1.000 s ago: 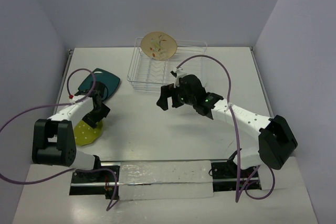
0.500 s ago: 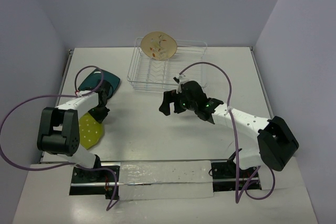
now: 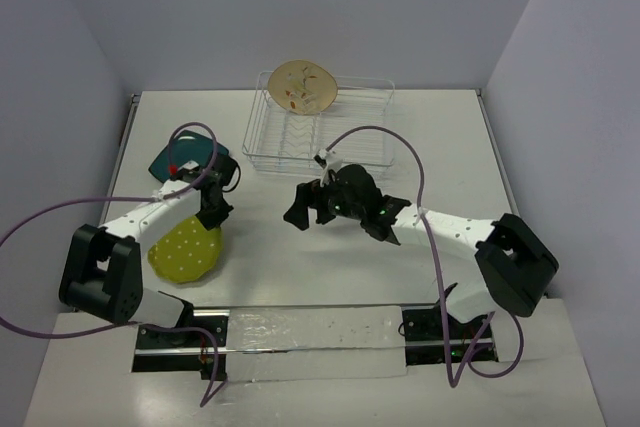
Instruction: Load the plates into the dish rack
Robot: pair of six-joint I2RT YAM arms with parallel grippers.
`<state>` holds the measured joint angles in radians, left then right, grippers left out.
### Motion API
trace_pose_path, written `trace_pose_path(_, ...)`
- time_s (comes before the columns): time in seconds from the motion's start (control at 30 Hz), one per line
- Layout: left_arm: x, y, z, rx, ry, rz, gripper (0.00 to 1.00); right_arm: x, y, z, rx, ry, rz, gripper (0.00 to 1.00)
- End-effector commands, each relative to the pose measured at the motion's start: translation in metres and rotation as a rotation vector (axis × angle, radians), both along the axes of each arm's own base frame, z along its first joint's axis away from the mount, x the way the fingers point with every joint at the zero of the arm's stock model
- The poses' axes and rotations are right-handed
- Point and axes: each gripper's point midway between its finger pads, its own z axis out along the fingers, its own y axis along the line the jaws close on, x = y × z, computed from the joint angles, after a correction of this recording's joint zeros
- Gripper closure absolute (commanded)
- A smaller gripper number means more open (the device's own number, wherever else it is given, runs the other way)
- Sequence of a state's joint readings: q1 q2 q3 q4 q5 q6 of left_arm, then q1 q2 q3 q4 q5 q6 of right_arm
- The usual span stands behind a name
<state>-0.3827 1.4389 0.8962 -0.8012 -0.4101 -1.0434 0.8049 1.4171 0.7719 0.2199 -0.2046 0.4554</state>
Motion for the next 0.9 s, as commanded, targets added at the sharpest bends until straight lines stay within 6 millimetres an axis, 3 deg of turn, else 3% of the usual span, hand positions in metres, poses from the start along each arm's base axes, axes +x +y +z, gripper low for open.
trace_pose_path(0.0,0.032,-0.039,0.042,-0.158,-0.195,0.029,1.00,-0.002,0.033,0.012,0.096,-0.080,0.065,0.00)
trace_pose_path(0.1,0.036,-0.051,0.057,-0.212,-0.250,0.033,1.00,-0.018,0.064,0.007,0.125,-0.074,0.144,0.00)
trace_pose_path(0.13,0.037,-0.052,0.058,-0.215,-0.253,0.033,1.00,-0.018,0.065,-0.002,0.109,-0.059,0.146,0.00)
trace_pose_path(0.23,0.040,-0.060,0.067,-0.246,-0.274,0.038,1.00,-0.037,0.109,0.011,0.165,-0.129,0.252,0.00)
trace_pose_path(0.37,0.042,-0.069,0.067,-0.268,-0.275,0.027,1.00,-0.047,0.136,0.006,0.189,-0.157,0.299,0.00)
trace_pose_path(0.6,0.037,-0.075,0.071,-0.303,-0.288,0.032,1.00,-0.030,0.162,-0.008,0.253,-0.097,0.221,0.01)
trace_pose_path(0.73,0.034,-0.077,0.078,-0.330,-0.301,0.043,1.00,-0.028,0.178,-0.026,0.238,-0.060,0.214,0.07)
trace_pose_path(0.87,0.030,-0.078,0.080,-0.343,-0.307,0.054,1.00,-0.022,0.182,-0.036,0.233,-0.035,0.149,0.15)
